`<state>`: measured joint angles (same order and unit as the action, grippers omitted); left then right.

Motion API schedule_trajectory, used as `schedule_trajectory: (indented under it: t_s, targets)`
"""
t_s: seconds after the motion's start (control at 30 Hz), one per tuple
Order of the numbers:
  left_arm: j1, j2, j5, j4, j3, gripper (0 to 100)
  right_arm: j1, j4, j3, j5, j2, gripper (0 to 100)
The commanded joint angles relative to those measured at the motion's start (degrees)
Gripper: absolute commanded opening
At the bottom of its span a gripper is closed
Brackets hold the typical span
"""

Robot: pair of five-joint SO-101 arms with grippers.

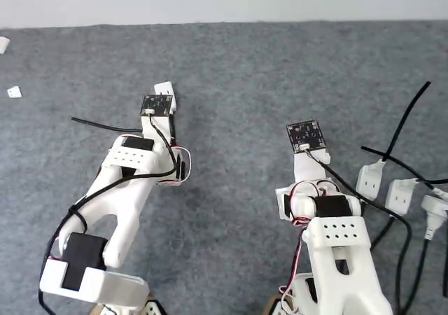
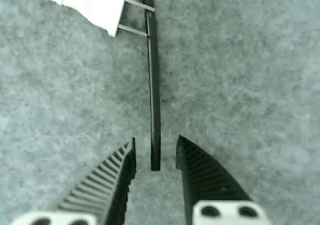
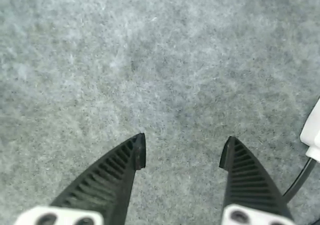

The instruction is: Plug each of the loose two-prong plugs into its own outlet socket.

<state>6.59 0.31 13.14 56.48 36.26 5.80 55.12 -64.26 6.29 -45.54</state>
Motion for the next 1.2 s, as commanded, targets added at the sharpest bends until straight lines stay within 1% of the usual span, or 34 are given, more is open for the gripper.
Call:
schedule_trajectory:
  t_s: [0.0,0.13,0.33,0.53,0.7,0.87,0.93,1.07,1.17]
  targets:
    - [1.8,-0.4,-0.4,-0.5,0.0,12,0.3,-0.9,0.3,0.7,-1.4,24.0]
    - [4.3,-0.4,-0.4,-0.7,1.2,12,0.3,-0.9,0.3,0.7,-1.4,24.0]
    - [4.4,-0.4,-0.7,-1.9,1.2,5,0.3,-0.9,0.3,0.7,-1.4,24.0]
    - [4.2,-0.9,-0.6,-2.4,1.0,5,0.3,-0.9,0.3,0.7,-1.4,24.0]
    - [2.1,-0.4,-0.5,-2.4,-0.3,5,0.3,-0.9,0.3,0.7,-1.4,24.0]
    - [2.2,-0.6,-0.5,-2.4,-0.6,5,0.3,-0.9,0.3,0.7,-1.4,24.0]
    - [2.3,-0.8,-0.6,-2.4,-0.6,7,0.3,-0.9,0.3,0.7,-1.4,24.0]
    - [2.3,-0.4,-0.4,-2.4,-0.5,14,0.3,-0.9,0.3,0.7,-1.4,24.0]
    - [2.3,-0.4,-0.4,-2.4,-0.4,15,0.3,-0.9,0.3,0.7,-1.4,24.0]
